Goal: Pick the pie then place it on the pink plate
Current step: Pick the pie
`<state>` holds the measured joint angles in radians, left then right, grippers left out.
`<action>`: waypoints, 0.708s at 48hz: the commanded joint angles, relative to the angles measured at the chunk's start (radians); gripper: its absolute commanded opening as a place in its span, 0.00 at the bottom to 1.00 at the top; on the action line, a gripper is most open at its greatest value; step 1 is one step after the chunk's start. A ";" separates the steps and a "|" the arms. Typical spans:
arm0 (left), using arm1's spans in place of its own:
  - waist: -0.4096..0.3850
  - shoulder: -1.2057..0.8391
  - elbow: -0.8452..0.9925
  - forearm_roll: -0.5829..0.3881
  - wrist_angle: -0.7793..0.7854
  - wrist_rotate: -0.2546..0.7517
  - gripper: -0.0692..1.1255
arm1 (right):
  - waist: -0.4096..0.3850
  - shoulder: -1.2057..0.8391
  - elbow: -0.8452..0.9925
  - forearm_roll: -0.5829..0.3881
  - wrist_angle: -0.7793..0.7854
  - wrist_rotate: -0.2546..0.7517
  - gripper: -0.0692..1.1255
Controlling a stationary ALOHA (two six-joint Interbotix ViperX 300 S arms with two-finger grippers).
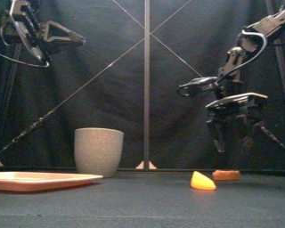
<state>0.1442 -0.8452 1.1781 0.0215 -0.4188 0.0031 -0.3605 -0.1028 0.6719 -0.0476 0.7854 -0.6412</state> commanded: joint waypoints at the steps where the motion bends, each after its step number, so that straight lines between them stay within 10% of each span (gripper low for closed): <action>1: 0.006 0.003 -0.008 -0.005 -0.009 -0.002 0.06 | -0.026 0.058 -0.066 0.000 -0.003 -0.048 0.94; 34: 0.005 -0.009 0.008 -0.015 -0.009 -0.005 0.06 | -0.069 0.193 -0.067 0.002 -0.020 -0.121 0.89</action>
<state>0.1442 -0.8529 1.1996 0.0061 -0.4188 0.0000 -0.4188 0.1028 0.6090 -0.0491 0.7716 -0.7624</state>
